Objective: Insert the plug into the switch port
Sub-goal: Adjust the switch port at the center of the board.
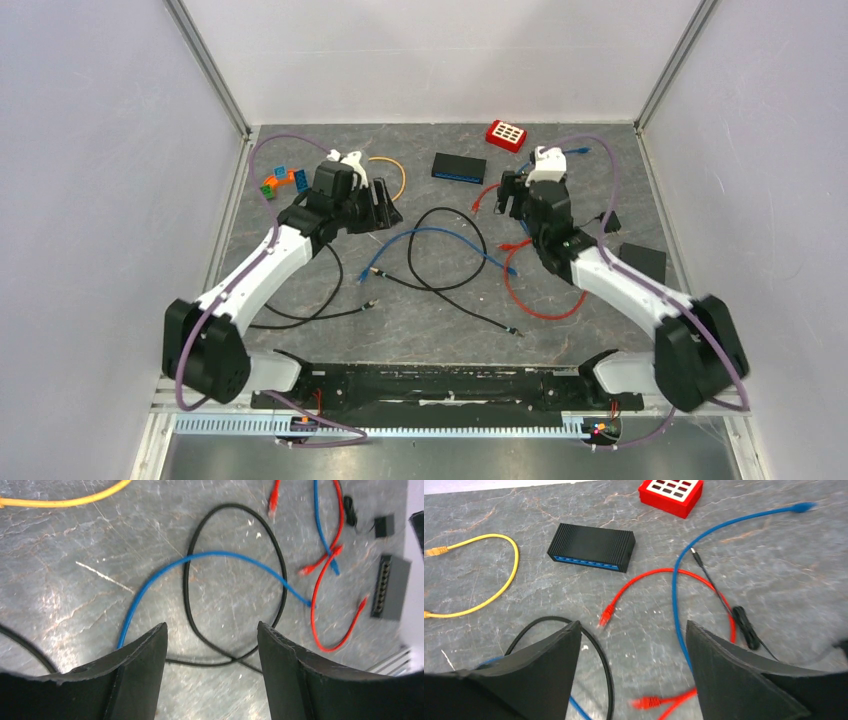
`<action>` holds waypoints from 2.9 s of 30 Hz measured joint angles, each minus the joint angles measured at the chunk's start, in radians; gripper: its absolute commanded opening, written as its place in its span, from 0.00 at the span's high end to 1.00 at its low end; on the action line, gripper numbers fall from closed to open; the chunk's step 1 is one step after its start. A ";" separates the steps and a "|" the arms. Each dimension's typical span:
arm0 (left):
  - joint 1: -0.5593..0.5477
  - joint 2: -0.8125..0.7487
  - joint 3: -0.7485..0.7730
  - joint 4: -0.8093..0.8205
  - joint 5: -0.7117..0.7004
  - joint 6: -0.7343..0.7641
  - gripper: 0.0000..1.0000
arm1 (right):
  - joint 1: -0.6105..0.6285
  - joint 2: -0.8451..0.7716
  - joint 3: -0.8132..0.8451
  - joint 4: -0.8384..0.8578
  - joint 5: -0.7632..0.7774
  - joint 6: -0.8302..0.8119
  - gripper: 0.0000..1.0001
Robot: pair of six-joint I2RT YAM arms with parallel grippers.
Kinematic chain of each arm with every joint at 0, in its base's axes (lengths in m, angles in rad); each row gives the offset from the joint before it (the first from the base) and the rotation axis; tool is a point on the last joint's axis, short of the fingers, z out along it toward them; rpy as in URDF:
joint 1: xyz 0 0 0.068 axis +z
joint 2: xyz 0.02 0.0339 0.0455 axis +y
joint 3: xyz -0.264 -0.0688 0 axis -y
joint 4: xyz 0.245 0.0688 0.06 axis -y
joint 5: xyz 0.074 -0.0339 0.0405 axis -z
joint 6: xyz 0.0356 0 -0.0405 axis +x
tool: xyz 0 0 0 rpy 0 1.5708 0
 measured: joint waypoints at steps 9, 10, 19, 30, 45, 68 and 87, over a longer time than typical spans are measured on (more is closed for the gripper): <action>0.119 0.299 0.105 0.254 0.087 -0.097 0.29 | -0.136 0.368 0.165 0.150 -0.337 0.098 0.38; 0.121 0.337 0.128 0.280 0.097 -0.103 0.29 | -0.142 0.398 0.180 0.158 -0.357 0.109 0.39; 0.122 0.745 0.424 0.484 0.204 -0.143 0.33 | -0.181 0.647 0.365 0.201 -0.470 0.184 0.43; 0.122 1.035 0.673 0.522 0.291 -0.177 0.34 | -0.204 0.822 0.530 0.196 -0.481 0.201 0.39; 0.104 1.170 0.830 0.557 0.366 -0.196 0.37 | -0.208 0.977 0.654 0.209 -0.496 0.251 0.40; 0.032 0.924 0.402 0.666 0.352 -0.176 0.42 | -0.247 1.052 0.714 0.348 -0.761 0.208 0.52; 0.030 0.385 0.261 0.264 0.144 0.005 0.25 | -0.265 0.617 0.530 -0.047 -0.542 0.025 0.42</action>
